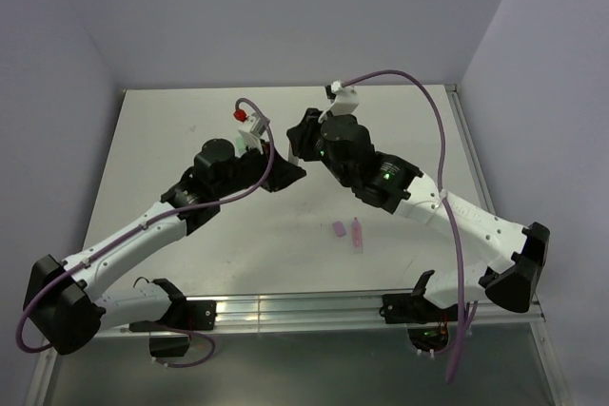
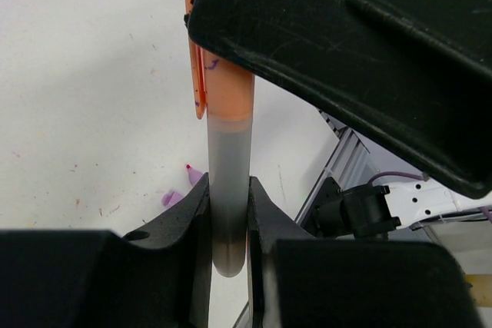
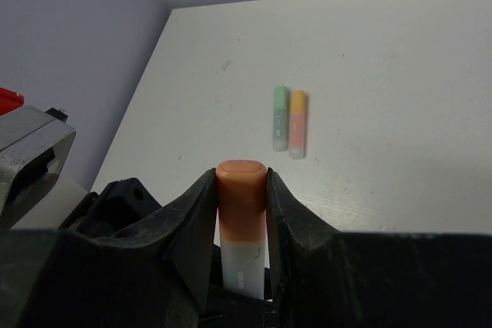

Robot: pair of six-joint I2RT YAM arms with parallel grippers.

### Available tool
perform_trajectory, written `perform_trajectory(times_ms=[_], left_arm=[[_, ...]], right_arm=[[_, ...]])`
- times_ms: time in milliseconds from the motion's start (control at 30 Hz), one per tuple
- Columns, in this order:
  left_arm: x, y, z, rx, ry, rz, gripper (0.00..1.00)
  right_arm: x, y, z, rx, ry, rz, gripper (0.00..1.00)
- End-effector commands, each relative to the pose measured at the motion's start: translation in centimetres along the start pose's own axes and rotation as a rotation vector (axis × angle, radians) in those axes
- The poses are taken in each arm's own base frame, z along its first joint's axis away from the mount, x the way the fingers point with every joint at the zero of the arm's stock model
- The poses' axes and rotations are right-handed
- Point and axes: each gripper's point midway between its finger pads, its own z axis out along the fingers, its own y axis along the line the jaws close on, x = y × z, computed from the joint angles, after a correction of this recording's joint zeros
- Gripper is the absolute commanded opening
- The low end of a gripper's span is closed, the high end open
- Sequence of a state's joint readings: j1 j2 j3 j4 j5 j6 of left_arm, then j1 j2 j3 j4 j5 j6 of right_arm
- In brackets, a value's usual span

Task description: Insert the pens into the pen caps

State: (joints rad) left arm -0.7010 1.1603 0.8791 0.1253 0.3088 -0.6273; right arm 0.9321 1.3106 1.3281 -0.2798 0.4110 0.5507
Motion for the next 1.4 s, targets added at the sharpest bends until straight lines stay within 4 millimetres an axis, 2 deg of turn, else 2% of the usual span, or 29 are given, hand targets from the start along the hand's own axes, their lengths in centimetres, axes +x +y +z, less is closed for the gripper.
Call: perform_trajectory(times_ms=[0, 200, 300, 367, 400, 433, 467, 533, 567, 633, 667, 700, 733, 800, 867, 900, 933, 967, 1000, 1033, 1067, 1100, 1133, 1167, 1233, 1267, 1300, 1333, 1367], left_arm=[[-11.7, -0.6, -1.7, -0.052, -0.4, 0.077, 0.0], [-11.9, -1.2, -1.6, -0.031, -0.389, 0.088, 0.0], [-10.6, -1.5, -1.1, -0.001, -0.322, 0.083, 0.0], [-9.2, -1.1, -0.9, -0.003, -0.268, 0.082, 0.0], [-8.4, -1.7, -1.0, 0.016, -0.243, 0.085, 0.02], [-7.9, -1.7, -1.1, 0.024, -0.225, 0.088, 0.06], [-7.0, -1.8, -1.3, 0.023, -0.199, 0.082, 0.18], [-6.1, -2.3, -1.6, 0.041, -0.164, 0.092, 0.27], [-5.2, -2.6, -2.0, 0.042, -0.134, 0.093, 0.37], [-4.2, -3.2, -2.8, 0.045, -0.096, 0.113, 0.44], [-4.1, -3.0, -2.8, 0.04, -0.096, 0.119, 0.45], [-3.5, -3.3, -3.6, 0.034, -0.079, 0.125, 0.47], [-3.8, -3.4, -4.6, 0.024, -0.109, 0.134, 0.51], [-3.0, -2.3, -5.7, -0.035, -0.097, 0.132, 0.54], [-3.5, -1.6, -7.0, -0.093, -0.139, 0.135, 0.58], [-3.6, -1.3, -7.3, -0.115, -0.148, 0.135, 0.58], [-3.7, -0.9, -7.7, -0.146, -0.154, 0.133, 0.59], [-4.6, -0.4, -8.3, -0.192, -0.193, 0.132, 0.6], [-4.9, -0.1, -8.5, -0.216, -0.206, 0.127, 0.58], [-5.1, -0.1, -8.7, -0.221, -0.208, 0.127, 0.56], [-6.0, 0.3, -9.1, -0.265, -0.24, 0.128, 0.55], [-6.2, 0.3, -9.1, -0.271, -0.242, 0.136, 0.54], [-6.5, 0.3, -9.2, -0.279, -0.244, 0.14, 0.54], [-6.9, 0.5, -9.2, -0.3, -0.249, 0.138, 0.54], [-7.2, 0.6, -9.1, -0.311, -0.244, 0.141, 0.54], [-7.3, 0.5, -9.1, -0.313, -0.243, 0.144, 0.54], [-7.4, 0.6, -9.2, -0.321, -0.246, 0.143, 0.54], [-7.4, 0.7, -9.2, -0.323, -0.245, 0.146, 0.55], [-7.6, 0.5, -9.3, -0.323, -0.251, 0.15, 0.55]], right_arm=[[7.8, 2.8, -4.4, -0.161, 0.288, -0.096, 0.0], [8.1, 2.3, -4.3, -0.128, 0.288, -0.097, 0.0], [6.0, 2.1, -3.8, -0.079, 0.237, -0.086, 0.0], [3.5, 1.7, -3.2, -0.057, 0.183, -0.066, 0.0], [2.4, 1.6, -2.9, -0.055, 0.155, -0.063, 0.0], [0.9, 1.8, -2.8, -0.056, 0.124, -0.049, 0.0], [-0.3, 1.1, -2.2, -0.032, 0.099, -0.043, 0.0], [-2.6, 1.2, -2.1, -0.028, 0.047, -0.031, 0.0], [-3.4, 0.8, -1.7, -0.014, 0.036, -0.026, 0.0], [-5.3, 0.3, -1.3, 0.005, -0.006, -0.016, 0.0], [-5.6, 0.5, -1.3, 0.001, -0.012, -0.013, 0.0], [-6.1, 0.0, -1.0, 0.017, -0.029, -0.01, 0.0], [-6.4, -0.1, -0.8, 0.019, -0.034, -0.008, 0.0], [-6.8, -1.0, 0.2, 0.035, -0.047, -0.002, 0.0], [-5.7, -1.8, 2.0, 0.044, -0.019, -0.011, 0.0], [-6.0, -2.3, 3.1, 0.043, -0.031, -0.016, 0.0], [-5.5, -2.3, 3.9, 0.024, -0.014, -0.022, 0.0], [-4.0, -2.7, 5.9, 0.035, 0.028, -0.041, 0.0], [-3.6, -3.6, 7.2, 0.053, 0.041, -0.06, 0.0], [-3.6, -3.5, 8.2, 0.056, 0.044, -0.073, 0.0], [-1.6, -4.4, 10.5, 0.081, 0.088, -0.106, 0.0], [-0.7, -4.6, 11.7, 0.085, 0.102, -0.113, 0.0], [-0.7, -4.7, 12.8, 0.085, 0.104, -0.115, 0.0], [1.6, -5.5, 14.9, 0.098, 0.154, -0.131, 0.0], [2.4, -5.2, 17.0, 0.083, 0.167, -0.135, 0.0], [5.0, -6.1, 18.9, 0.093, 0.225, -0.147, 0.0], [6.2, -6.3, 19.6, 0.098, 0.26, -0.154, 0.0], [5.9, -5.7, 20.5, 0.082, 0.255, -0.151, 0.0], [8.4, -6.3, 21.8, 0.08, 0.309, -0.156, 0.0]])
